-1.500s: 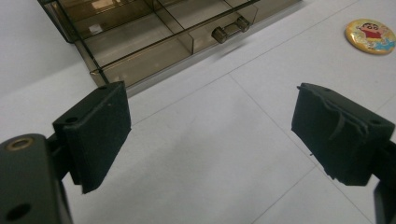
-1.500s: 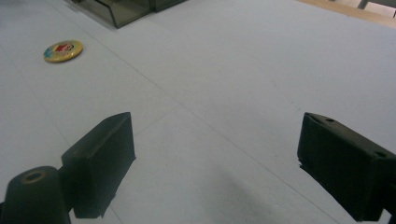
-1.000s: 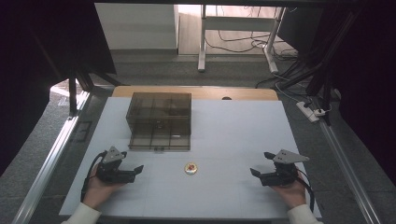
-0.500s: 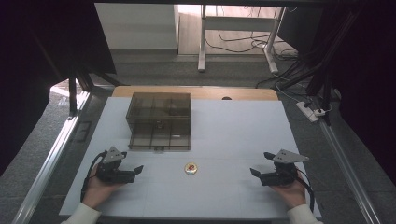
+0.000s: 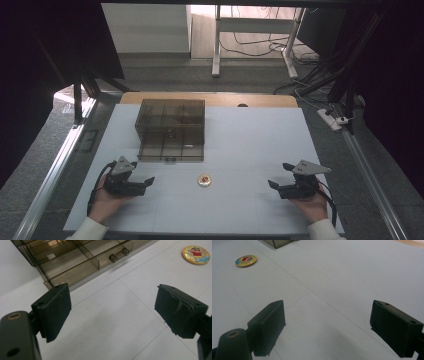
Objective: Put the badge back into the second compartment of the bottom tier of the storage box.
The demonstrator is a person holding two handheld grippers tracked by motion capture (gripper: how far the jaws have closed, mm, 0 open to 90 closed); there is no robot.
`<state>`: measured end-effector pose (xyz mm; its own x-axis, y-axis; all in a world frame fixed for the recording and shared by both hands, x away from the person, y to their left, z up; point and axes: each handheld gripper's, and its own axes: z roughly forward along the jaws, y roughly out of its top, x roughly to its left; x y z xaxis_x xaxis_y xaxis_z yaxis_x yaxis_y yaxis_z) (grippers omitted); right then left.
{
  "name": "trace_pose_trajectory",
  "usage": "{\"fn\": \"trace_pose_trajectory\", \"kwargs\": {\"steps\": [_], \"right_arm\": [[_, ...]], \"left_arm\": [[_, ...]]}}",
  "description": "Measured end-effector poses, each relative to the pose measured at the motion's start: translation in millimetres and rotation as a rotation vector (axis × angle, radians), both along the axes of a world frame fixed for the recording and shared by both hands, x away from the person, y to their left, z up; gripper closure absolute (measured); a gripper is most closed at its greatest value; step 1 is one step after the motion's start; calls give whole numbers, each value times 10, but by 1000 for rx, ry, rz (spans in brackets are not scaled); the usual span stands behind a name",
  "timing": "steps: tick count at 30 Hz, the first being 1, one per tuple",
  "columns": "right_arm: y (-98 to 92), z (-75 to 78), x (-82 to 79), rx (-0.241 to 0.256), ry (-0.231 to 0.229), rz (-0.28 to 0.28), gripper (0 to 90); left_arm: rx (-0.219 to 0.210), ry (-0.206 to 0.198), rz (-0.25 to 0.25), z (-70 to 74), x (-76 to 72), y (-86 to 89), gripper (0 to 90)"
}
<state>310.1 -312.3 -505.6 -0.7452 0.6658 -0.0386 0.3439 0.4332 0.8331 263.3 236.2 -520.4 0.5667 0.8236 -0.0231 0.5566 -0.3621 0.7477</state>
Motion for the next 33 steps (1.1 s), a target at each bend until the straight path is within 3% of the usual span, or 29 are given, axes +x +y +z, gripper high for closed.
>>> {"fn": "trace_pose_trajectory", "kwargs": {"steps": [33], "right_arm": [[12, 3, -4, 4, -7, 11, 133]], "left_arm": [[23, -13, -60, 113, 118, -252, 145]]}}
